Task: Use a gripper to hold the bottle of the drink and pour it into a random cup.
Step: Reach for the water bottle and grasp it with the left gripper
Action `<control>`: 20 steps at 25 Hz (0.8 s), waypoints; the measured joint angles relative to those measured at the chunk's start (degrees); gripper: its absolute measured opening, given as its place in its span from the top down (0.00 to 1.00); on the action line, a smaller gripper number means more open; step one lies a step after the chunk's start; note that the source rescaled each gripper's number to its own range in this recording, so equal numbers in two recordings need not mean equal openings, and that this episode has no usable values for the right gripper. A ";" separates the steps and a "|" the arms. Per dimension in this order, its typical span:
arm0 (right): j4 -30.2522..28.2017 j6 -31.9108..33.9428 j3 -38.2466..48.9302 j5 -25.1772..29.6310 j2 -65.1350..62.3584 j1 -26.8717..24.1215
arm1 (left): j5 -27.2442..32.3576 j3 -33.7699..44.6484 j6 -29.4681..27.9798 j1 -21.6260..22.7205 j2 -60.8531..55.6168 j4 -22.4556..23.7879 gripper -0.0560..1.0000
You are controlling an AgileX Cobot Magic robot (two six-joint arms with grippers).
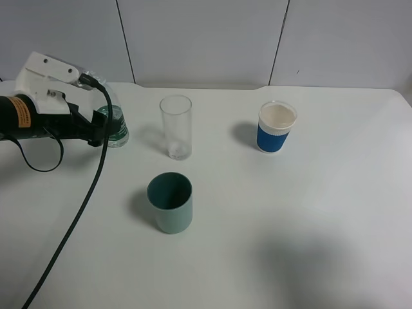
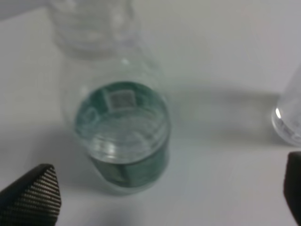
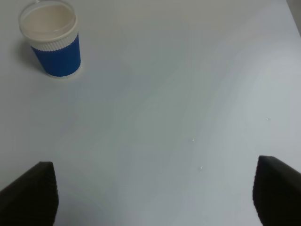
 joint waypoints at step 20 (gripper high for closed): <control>0.00 0.00 0.00 0.00 0.00 0.00 | -24.56 -0.16 5.23 7.39 14.21 0.44 0.02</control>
